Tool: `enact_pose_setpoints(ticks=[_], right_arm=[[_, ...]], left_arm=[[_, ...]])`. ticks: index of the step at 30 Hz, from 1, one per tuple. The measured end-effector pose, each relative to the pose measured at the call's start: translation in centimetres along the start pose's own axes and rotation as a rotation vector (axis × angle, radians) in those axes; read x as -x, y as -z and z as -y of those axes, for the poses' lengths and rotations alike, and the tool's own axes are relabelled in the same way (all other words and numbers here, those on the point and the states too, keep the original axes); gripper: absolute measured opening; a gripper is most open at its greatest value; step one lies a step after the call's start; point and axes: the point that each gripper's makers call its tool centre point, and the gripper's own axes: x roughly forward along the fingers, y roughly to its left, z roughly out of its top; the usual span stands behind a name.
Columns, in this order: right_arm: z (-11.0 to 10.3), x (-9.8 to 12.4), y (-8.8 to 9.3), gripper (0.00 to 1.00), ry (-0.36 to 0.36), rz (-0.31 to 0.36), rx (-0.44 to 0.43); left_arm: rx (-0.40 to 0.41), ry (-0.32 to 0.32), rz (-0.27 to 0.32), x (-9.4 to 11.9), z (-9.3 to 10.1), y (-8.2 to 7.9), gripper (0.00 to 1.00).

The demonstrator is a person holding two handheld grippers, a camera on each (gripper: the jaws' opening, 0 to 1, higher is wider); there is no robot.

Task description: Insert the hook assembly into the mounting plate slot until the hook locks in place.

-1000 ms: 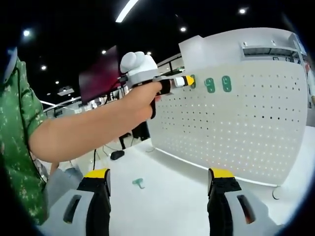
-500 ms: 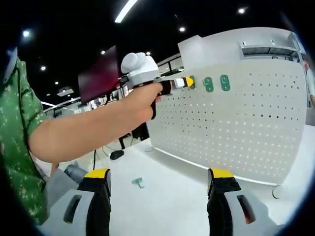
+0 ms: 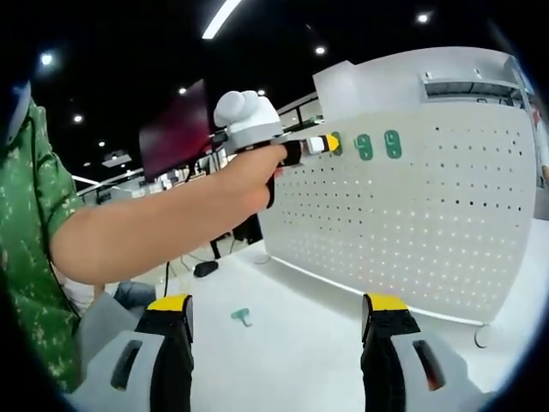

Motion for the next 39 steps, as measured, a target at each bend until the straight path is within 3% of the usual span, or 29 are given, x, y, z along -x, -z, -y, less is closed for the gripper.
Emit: enact_pose_setpoints(ticks=[39], right_arm=[[0.97, 0.76, 0.49, 0.82, -0.059, -0.016, 0.012]], left_arm=[[-0.048, -0.07, -0.019, -0.12, 0.22, 0.4, 0.04]])
